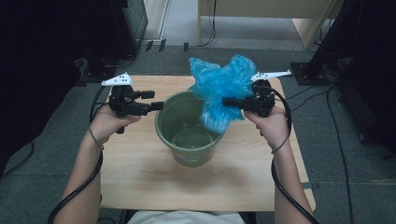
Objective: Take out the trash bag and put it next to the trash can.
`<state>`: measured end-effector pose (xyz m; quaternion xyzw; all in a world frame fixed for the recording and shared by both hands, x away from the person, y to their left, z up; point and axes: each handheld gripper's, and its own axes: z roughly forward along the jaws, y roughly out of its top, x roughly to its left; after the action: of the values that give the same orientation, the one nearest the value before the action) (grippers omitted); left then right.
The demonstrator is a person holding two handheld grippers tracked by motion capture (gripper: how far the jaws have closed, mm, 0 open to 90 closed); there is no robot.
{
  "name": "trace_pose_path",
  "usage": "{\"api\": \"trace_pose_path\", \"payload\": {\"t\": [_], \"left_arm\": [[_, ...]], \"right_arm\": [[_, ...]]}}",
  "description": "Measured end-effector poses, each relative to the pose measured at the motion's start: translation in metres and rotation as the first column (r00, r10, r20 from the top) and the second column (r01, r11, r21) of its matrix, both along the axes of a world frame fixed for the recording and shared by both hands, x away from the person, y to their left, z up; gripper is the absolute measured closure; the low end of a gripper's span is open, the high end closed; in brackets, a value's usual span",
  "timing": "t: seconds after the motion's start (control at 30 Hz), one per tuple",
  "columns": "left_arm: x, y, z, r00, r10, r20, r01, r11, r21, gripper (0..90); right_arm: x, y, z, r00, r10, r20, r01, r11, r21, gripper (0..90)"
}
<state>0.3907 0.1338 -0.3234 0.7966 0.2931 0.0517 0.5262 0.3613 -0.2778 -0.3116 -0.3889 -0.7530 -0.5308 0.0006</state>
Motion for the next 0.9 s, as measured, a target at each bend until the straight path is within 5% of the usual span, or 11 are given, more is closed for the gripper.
{"api": "trace_pose_path", "payload": {"t": [0.6,0.9], "left_arm": [[0.006,0.020,-0.009,0.9997,0.019,0.014,-0.020,0.9993,0.033,30.1],[0.010,0.027,-0.019,0.9991,0.028,0.032,-0.029,0.9985,0.046,31.0]], "right_arm": [[-0.002,-0.045,-0.003,0.9955,-0.093,0.014,0.093,0.996,-0.009,84.5],[-0.004,-0.071,-0.012,0.9865,-0.164,0.012,0.164,0.986,-0.024,84.5]]}}
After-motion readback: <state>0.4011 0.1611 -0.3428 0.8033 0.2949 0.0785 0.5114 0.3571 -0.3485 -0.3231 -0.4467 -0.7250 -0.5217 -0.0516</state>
